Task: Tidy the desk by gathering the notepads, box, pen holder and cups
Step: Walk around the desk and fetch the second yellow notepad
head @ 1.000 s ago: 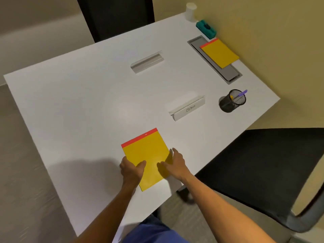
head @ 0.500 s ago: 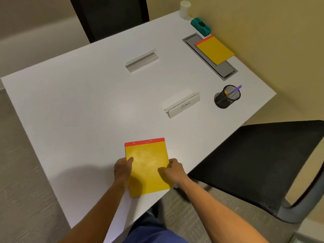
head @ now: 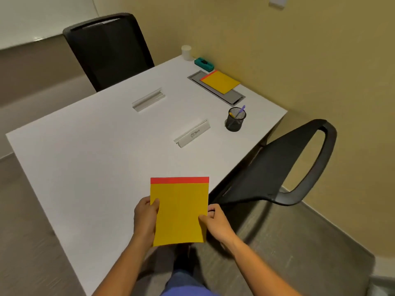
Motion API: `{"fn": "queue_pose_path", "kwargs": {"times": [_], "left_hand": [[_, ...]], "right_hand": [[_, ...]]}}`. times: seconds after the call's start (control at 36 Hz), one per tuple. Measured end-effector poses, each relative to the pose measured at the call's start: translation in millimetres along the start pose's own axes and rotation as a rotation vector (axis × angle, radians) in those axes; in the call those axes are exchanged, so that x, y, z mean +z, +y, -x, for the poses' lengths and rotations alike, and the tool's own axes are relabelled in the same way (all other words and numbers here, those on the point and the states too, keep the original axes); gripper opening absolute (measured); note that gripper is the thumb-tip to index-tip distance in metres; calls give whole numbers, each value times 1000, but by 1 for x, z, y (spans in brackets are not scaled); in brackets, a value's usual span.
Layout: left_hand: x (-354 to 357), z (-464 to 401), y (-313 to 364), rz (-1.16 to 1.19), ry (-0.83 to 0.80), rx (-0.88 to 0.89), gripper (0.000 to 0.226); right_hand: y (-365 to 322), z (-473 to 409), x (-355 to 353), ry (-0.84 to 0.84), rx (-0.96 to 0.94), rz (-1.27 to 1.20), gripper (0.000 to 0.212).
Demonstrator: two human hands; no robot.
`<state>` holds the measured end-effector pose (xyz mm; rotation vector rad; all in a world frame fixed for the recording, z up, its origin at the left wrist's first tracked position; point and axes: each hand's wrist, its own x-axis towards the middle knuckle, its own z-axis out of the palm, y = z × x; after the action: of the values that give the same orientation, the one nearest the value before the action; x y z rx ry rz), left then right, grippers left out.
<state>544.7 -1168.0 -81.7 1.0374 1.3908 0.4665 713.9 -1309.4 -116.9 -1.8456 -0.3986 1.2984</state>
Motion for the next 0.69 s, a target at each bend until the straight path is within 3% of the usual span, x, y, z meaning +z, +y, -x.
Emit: {"fn": "queue_pose_path", "kwargs": {"times": [0.31,0.69], "left_hand": [[52,140,0,60,-143,191,21],[163,250,23,64,-485,312,14]], "right_hand": [[58,137,-77,146,-207,-234,12],[86,254,-197,403,-454,-478,23]]}}
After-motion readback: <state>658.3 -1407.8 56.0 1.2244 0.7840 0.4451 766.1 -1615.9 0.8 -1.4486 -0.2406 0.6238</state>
